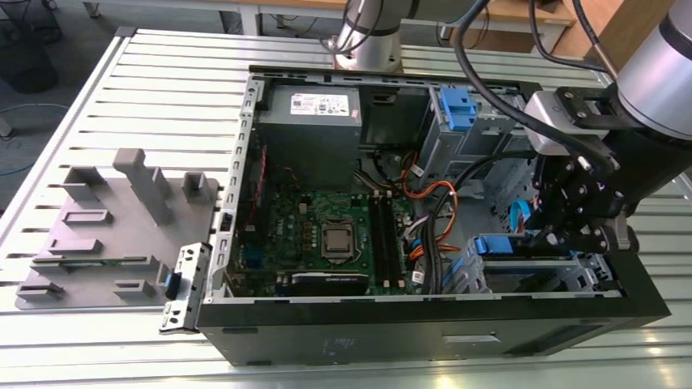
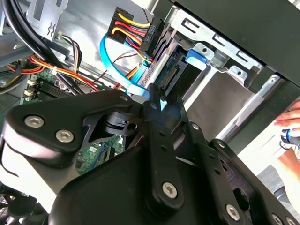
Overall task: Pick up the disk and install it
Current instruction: 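Insert the first disk wire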
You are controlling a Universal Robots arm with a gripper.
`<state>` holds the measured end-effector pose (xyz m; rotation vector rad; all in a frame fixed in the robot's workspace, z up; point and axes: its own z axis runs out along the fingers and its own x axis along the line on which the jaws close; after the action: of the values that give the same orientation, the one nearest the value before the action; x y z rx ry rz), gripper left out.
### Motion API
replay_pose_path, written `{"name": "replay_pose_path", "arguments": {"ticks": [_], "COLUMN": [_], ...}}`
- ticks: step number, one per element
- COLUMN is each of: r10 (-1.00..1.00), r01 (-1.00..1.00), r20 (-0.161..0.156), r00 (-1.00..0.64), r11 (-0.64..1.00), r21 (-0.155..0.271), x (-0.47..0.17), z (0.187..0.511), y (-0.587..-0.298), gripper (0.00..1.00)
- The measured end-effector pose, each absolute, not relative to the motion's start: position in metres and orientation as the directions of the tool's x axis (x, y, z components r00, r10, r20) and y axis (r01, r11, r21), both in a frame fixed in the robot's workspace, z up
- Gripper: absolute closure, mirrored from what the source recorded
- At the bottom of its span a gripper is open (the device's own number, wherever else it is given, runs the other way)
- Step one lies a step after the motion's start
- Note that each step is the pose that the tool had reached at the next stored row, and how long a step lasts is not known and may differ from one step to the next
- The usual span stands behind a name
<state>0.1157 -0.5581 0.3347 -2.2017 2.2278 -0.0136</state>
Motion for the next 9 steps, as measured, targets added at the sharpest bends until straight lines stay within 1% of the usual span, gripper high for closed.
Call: {"name": "replay_pose_path", "arguments": {"ticks": [9], "r10": [-1.0], "r01": [-1.0], "r20": [-0.001], "r00": [-0.012], "r11": [0.012], "r21": [-0.013], "x": [0.116], "z": [0.349], "y": [-0.558], "gripper": [0.71]}}
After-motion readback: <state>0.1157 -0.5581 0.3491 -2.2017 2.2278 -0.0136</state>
